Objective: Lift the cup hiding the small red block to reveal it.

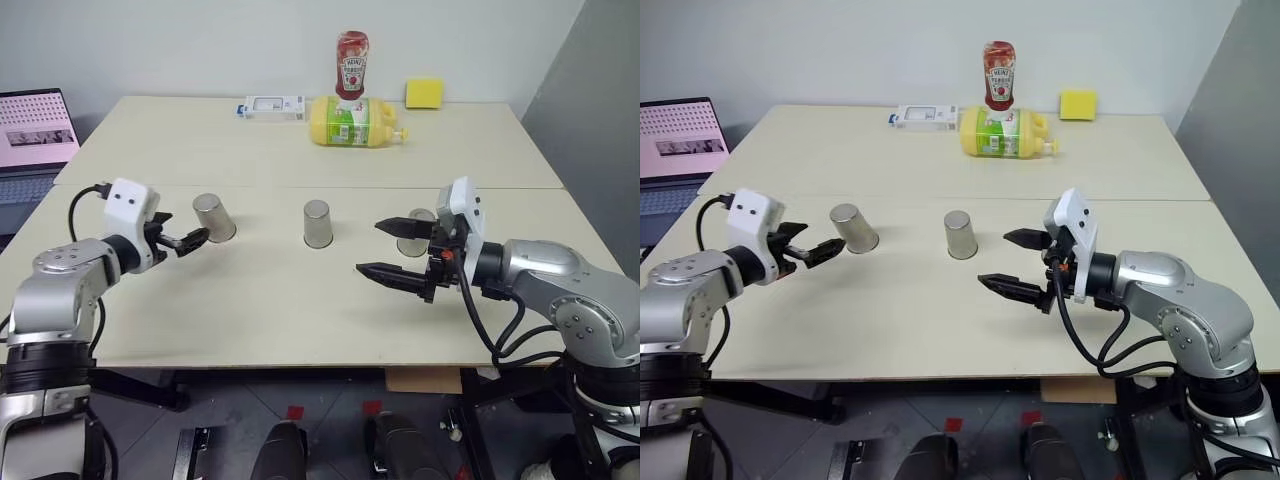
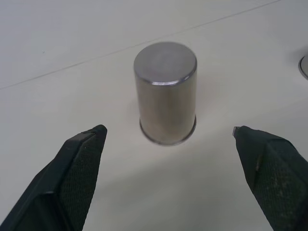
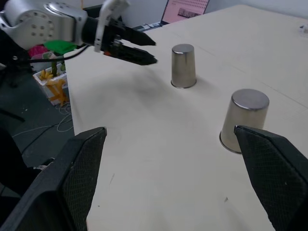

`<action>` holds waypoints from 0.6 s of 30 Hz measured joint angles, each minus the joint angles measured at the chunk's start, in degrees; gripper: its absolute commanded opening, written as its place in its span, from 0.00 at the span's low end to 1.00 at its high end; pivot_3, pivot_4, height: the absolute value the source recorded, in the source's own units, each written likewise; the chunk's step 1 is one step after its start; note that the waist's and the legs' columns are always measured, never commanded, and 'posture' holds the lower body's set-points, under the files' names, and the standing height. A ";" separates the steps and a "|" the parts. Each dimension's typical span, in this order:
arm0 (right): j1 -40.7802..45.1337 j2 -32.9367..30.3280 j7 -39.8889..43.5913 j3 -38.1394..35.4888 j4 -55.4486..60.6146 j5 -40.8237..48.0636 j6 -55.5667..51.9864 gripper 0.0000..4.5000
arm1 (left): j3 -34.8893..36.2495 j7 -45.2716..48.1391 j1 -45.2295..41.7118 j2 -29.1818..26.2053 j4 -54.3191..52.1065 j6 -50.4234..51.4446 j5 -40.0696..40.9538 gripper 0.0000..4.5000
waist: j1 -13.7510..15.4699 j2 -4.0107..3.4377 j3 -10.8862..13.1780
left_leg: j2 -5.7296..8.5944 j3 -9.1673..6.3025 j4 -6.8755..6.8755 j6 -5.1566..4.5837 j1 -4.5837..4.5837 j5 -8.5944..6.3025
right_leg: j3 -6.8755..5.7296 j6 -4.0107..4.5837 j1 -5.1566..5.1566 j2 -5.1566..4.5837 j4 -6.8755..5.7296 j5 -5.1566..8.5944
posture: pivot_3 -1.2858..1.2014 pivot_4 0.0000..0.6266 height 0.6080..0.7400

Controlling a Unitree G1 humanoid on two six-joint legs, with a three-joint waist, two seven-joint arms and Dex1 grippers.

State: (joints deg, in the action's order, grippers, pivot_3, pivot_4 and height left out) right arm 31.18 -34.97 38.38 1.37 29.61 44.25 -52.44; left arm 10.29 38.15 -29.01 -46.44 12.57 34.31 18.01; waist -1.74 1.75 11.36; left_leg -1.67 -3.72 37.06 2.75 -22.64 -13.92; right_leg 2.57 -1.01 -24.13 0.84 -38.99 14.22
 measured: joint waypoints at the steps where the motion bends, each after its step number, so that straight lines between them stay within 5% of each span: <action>1: 0.24 0.11 -0.02 0.10 0.02 0.07 -0.51 1.00 | -1.17 0.08 -1.74 0.36 2.58 -1.18 -1.11 0.99 | 0.00 0.00 0.00 | -0.01 -0.02 -0.01 0.00 -0.05 0.00 | -0.02 0.00 -0.05 0.01 0.01 0.00 | 0.52 0.24 1.00; 18: 1.31 0.32 -1.36 0.08 1.84 1.51 -2.09 1.00 | -7.72 2.64 -19.18 5.67 32.78 -13.43 -10.47 0.99 | -0.07 0.00 0.00 | 0.01 -0.03 0.02 0.00 -0.07 0.00 | -0.04 0.00 -0.03 0.01 -0.02 -0.01 | 0.52 0.24 1.00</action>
State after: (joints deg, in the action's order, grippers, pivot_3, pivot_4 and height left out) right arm 32.49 -34.65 37.02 1.45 31.45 45.76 -54.53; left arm 2.57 40.79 -48.20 -40.77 45.36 20.88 7.55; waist -1.81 1.75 11.36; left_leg -1.65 -3.75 37.08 2.74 -22.71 -13.92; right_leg 2.53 -1.01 -24.17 0.86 -39.00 14.21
